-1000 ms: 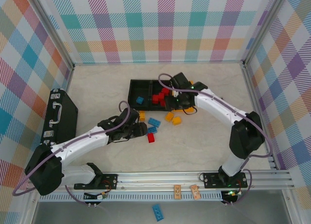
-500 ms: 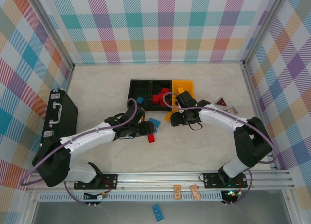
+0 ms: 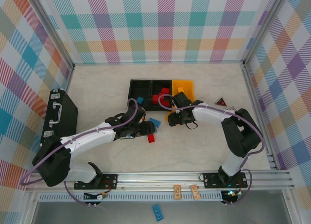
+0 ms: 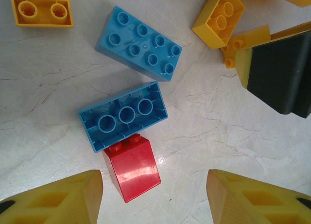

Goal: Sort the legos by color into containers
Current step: Pick up the lego from the center of the table.

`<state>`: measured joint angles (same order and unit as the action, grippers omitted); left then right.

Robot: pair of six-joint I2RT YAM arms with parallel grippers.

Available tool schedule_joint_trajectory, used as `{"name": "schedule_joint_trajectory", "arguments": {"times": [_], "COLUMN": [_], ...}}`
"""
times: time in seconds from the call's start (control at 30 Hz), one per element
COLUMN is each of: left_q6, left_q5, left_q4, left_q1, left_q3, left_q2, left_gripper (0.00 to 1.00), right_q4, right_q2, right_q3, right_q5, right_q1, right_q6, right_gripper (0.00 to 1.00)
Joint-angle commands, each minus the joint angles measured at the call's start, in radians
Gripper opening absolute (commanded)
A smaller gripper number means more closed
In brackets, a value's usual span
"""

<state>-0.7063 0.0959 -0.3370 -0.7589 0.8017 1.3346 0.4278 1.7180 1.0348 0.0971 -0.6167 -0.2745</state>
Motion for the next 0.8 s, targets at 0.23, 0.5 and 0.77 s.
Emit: {"name": "schedule_joint_trajectory", "arguments": {"times": [0.23, 0.5, 0.77], "left_q6": [0.007, 0.007, 0.011], "left_q5": [0.004, 0.002, 0.008], "left_q4": [0.012, 0.016, 0.037], "left_q1": [-0.011, -0.011, -0.014], "left_q3": [0.007, 0.005, 0.02], "left_q2": [0.02, 0.02, 0.035], "left_gripper": [0.58, 0.58, 0.58], "right_q4": [-0.016, 0.028, 0.129], "right_q2": [0.035, -0.03, -0.19], "right_q3": [0.033, 0.012, 0.022], "right_q5": [0.011, 0.033, 0.043], "right_q1": [-0.016, -0.029, -0.02], "right_q6": [0.018, 0.01, -0.024], "right_gripper": [0.55, 0.44, 0.42]}}
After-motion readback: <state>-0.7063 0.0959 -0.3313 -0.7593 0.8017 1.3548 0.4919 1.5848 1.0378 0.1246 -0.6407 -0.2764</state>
